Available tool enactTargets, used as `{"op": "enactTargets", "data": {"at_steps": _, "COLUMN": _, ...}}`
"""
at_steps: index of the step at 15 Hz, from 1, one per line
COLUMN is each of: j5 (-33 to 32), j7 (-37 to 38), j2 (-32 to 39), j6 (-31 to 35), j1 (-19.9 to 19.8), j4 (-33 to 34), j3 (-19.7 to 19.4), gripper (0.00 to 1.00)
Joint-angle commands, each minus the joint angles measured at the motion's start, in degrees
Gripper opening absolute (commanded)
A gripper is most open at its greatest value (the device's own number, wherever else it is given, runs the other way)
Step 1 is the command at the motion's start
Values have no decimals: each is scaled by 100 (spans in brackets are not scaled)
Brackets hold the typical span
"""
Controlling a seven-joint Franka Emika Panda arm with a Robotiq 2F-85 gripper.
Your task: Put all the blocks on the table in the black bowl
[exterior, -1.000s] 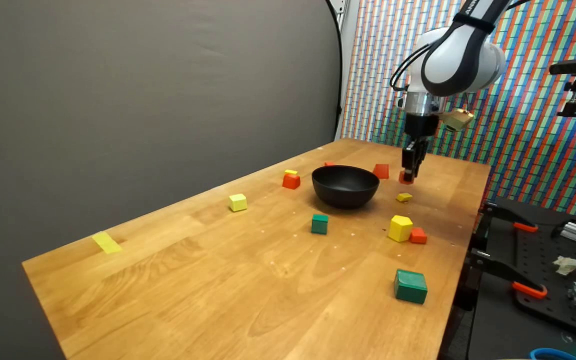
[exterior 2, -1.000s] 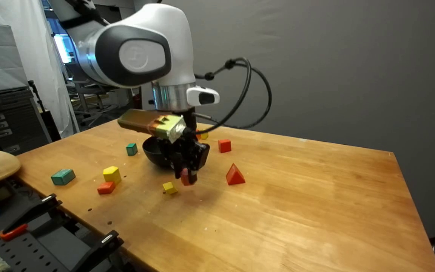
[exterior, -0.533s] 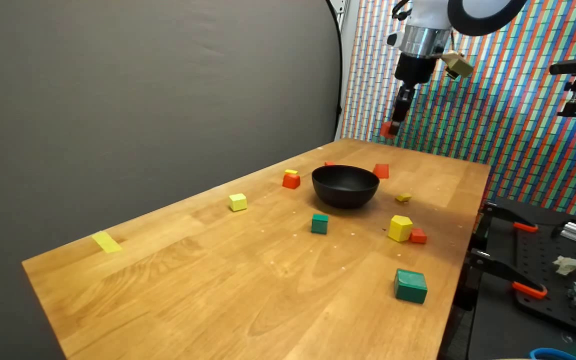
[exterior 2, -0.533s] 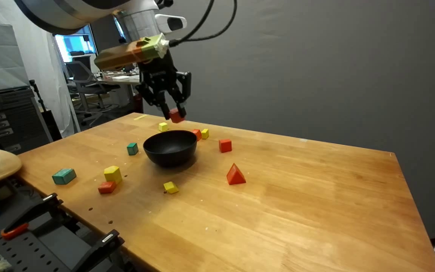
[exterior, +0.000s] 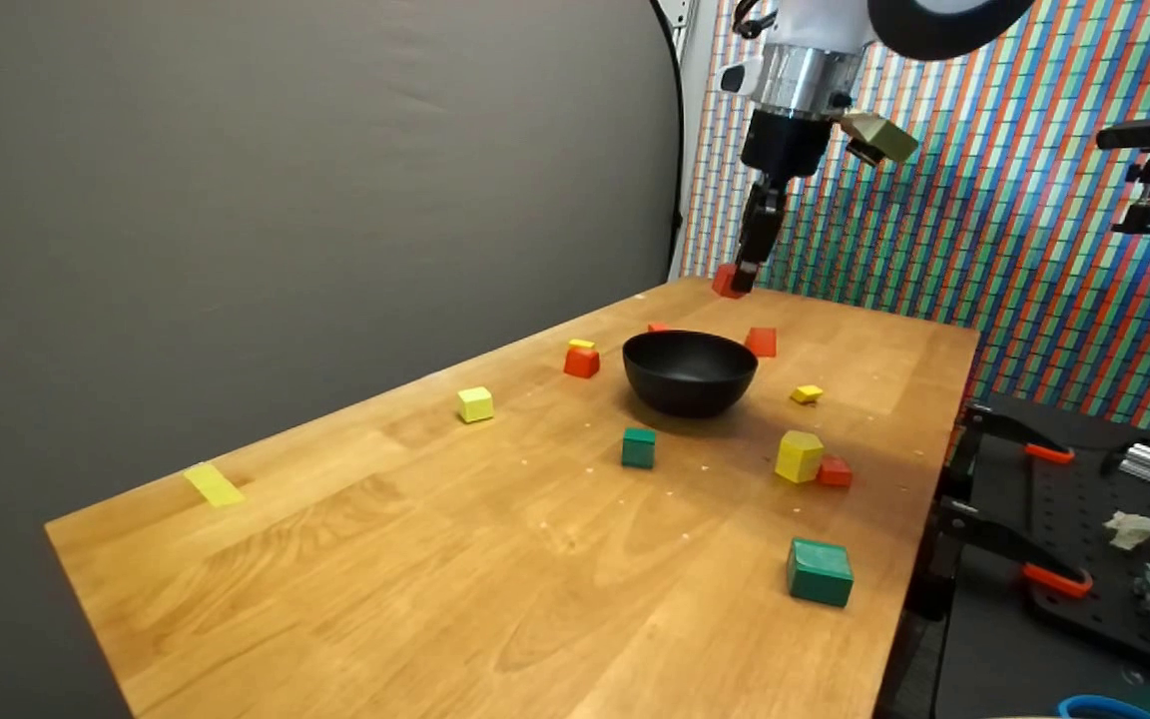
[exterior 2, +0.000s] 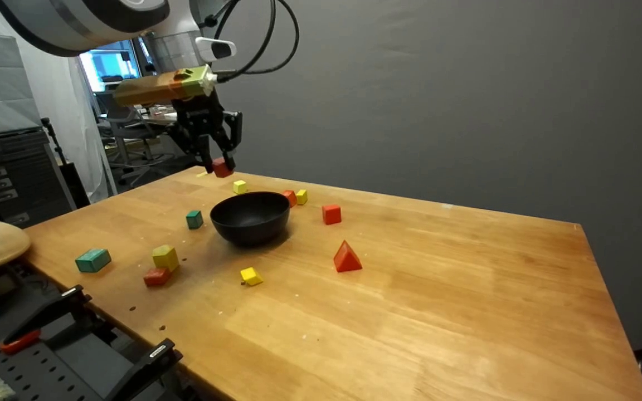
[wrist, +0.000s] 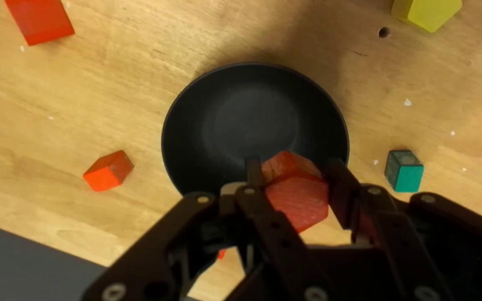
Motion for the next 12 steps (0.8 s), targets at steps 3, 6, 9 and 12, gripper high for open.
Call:
{"op": "enactTargets", "data": {"at_steps": 3, "j5": -153, "j7": -147, "j2": 1211, "j6": 424, "j1": -188, "j4": 505, "j3": 60, "gripper": 20}}
{"op": "enactTargets", "data": {"at_steps": 6, "j5": -67, "j7": -228, "j2": 1383, "j6": 246, "j1": -248, "j4": 713, "j3": 98, "gripper": 74}}
{"op": "enactTargets", "data": {"at_steps": 9, "j5": -144, "j7": -217, "j2": 1155, "j6": 93, "j1": -330, "j4": 723, "j3": 42, "gripper": 96}}
{"op": "enactTargets", "data": {"at_steps": 12, "j5": -256, "j7": -321, "j2": 528, "j6": -315, "j1": -508, "j4": 493, "j3": -95, "gripper": 100}}
